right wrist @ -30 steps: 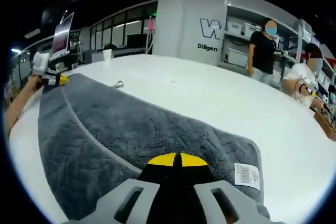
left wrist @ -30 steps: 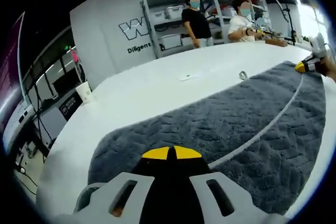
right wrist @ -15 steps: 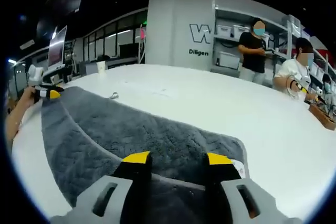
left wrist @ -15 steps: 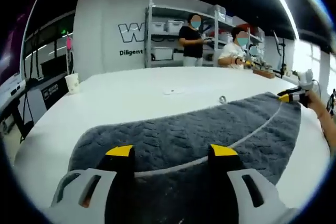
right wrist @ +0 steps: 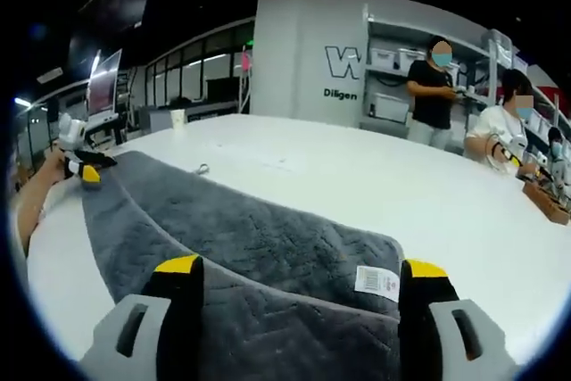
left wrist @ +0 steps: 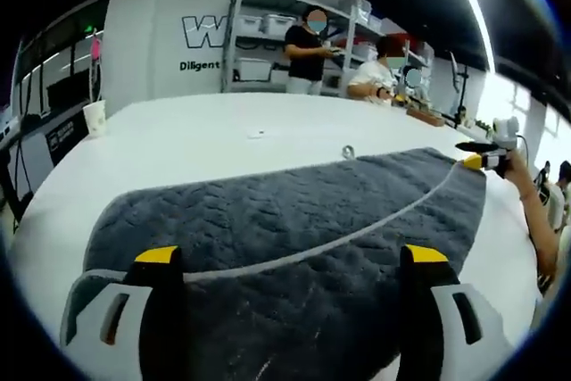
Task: Open the folded towel by lifting each exposed corner and separating the folded layers until the towel lies flat within the target outline without major curled edges
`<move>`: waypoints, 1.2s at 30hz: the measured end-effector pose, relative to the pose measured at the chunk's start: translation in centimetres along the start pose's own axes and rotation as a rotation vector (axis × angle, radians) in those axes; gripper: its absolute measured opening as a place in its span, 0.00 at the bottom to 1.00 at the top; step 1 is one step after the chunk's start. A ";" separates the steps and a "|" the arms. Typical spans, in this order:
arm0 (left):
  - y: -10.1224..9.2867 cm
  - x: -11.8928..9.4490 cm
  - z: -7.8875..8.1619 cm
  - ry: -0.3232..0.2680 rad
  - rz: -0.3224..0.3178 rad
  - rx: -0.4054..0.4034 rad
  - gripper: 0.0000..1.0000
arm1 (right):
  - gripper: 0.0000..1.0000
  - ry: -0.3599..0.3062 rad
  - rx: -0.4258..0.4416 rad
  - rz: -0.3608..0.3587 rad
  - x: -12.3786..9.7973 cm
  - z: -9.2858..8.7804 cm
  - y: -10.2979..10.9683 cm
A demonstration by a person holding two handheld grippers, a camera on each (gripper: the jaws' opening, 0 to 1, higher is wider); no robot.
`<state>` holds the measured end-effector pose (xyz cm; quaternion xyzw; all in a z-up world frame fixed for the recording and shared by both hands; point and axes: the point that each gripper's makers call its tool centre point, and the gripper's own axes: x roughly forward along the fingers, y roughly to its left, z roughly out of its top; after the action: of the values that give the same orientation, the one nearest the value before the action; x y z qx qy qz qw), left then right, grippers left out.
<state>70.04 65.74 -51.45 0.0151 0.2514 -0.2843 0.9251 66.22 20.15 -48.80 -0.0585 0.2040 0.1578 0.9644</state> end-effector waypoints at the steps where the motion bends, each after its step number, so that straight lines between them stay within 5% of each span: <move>1: -0.2 0.0 -0.1 0.010 -0.004 0.004 0.99 | 0.94 -0.007 -0.001 0.009 -0.1 0.1 0.1; 10: 0.0 -0.2 0.2 0.007 0.011 0.018 0.99 | 0.97 0.026 0.013 0.002 -0.6 -1.1 -1.1; 20: -0.1 -0.2 0.0 0.020 0.016 0.018 0.99 | 0.59 0.059 0.046 -0.044 -1.9 -2.3 -3.4; 36: 0.0 -0.4 -0.2 0.020 0.022 0.010 0.96 | 0.15 0.106 0.039 -0.089 -2.9 -4.0 -4.8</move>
<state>69.70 65.99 -51.40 0.0254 0.2591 -0.2751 0.9255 63.81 14.15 -50.99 -0.0570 0.2549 0.1074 0.9593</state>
